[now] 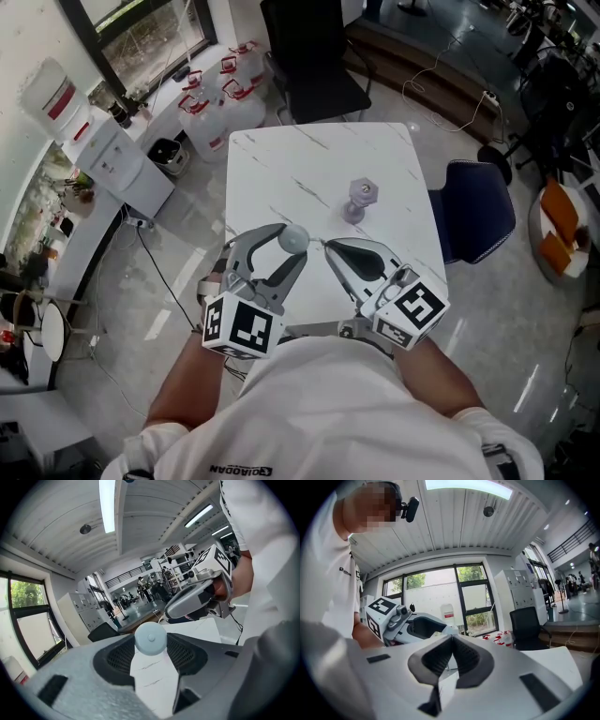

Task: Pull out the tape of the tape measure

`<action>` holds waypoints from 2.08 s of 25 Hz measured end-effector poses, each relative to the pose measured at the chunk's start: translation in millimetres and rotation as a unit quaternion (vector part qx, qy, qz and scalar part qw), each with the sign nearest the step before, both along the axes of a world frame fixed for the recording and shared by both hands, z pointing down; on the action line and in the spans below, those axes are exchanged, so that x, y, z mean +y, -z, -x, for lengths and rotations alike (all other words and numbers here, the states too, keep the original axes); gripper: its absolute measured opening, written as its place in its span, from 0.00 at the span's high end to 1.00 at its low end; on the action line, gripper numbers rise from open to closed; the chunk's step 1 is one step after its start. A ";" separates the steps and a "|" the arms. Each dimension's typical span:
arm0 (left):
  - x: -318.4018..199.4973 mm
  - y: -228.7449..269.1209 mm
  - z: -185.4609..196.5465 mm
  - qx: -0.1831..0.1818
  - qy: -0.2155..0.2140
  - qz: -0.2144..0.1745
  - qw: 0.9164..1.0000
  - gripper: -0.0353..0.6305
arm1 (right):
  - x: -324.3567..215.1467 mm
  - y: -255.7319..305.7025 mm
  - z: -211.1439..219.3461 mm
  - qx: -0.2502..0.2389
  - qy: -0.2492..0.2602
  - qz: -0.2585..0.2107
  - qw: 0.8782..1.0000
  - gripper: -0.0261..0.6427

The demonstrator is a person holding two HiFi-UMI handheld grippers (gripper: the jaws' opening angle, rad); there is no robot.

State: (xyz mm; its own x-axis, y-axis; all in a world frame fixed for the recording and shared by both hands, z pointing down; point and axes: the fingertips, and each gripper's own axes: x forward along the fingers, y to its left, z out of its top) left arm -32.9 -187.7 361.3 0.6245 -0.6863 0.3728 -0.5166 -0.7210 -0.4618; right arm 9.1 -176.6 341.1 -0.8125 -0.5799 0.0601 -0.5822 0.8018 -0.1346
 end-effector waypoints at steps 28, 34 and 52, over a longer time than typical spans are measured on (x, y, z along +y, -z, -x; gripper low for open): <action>-16.2 10.3 44.7 -0.002 0.053 -0.023 0.998 0.61 | -20.4 9.2 -72.4 0.015 -0.116 -0.007 0.993 0.95; -16.7 14.5 44.6 -0.005 0.053 -0.029 0.998 0.61 | -18.5 11.8 -75.0 0.019 -0.118 -0.012 0.993 0.95; -23.8 19.4 64.5 0.002 0.078 -0.032 0.996 0.61 | -25.6 17.5 -111.1 0.023 -0.170 -0.015 0.985 0.95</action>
